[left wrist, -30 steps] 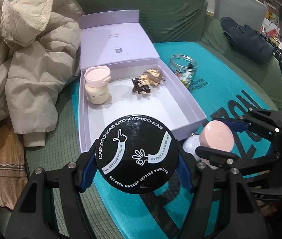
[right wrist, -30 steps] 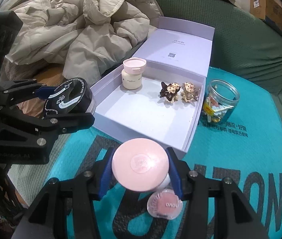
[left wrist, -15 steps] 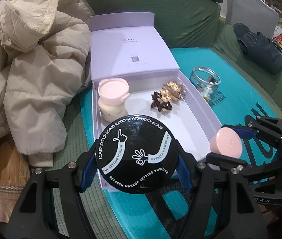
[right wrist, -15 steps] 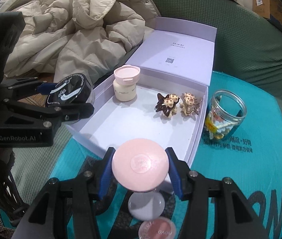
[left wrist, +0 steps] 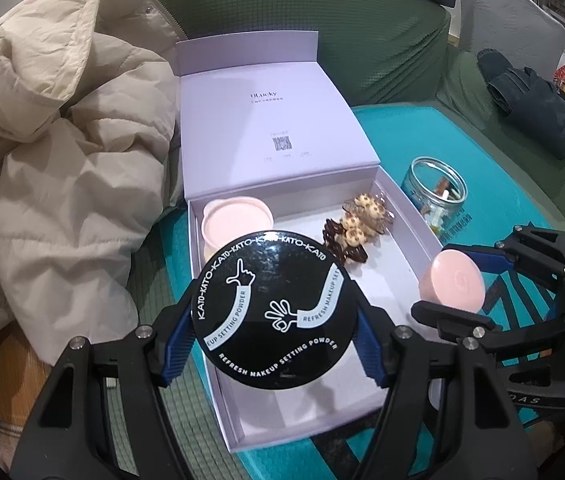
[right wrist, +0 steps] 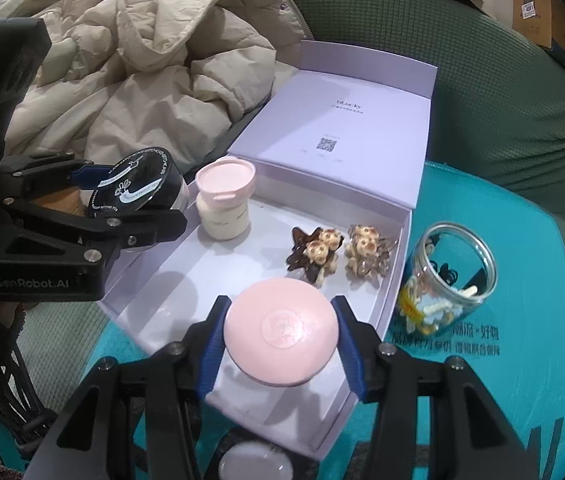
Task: Organize objects
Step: 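Carry black compact with left tool while right carries pink compact toward box, then lower black compact into box and open left gripper while right lowers pink compact inside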
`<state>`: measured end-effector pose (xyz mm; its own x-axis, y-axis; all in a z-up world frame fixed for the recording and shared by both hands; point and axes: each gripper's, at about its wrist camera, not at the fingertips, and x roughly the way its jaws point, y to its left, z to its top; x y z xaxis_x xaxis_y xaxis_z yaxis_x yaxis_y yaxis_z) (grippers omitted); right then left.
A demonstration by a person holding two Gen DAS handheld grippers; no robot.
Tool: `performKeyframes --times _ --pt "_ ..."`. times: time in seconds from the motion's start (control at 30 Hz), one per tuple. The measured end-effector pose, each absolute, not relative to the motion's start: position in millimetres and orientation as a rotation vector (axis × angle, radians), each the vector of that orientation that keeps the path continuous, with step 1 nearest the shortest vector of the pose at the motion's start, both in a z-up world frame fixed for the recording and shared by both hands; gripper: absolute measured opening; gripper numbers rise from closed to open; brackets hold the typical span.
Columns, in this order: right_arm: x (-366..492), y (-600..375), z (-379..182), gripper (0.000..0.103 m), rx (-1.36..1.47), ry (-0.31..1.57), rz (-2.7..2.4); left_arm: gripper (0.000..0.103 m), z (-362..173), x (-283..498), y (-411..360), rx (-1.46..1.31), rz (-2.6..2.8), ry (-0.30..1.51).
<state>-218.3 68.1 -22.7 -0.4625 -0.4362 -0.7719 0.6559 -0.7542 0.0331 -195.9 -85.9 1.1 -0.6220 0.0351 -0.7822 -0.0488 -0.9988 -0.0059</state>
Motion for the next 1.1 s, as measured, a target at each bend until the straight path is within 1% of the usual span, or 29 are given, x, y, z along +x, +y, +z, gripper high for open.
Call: performKeyframes --times 0.33,0.77,1.1 --pt "-248 69 -35 0.051 1.094 0.327 -2.228 0.067 -1 -226 -89 -1.34 2.786 0.016" --pt "-276 61 -51 0.051 1.123 0.355 -2.2 0.067 -11 -257 -95 -1.363 2.812 0.022" --pt "-294 56 -53 0.051 1.109 0.329 -2.222 0.067 -22 -276 -102 -1.402 2.819 0.019"
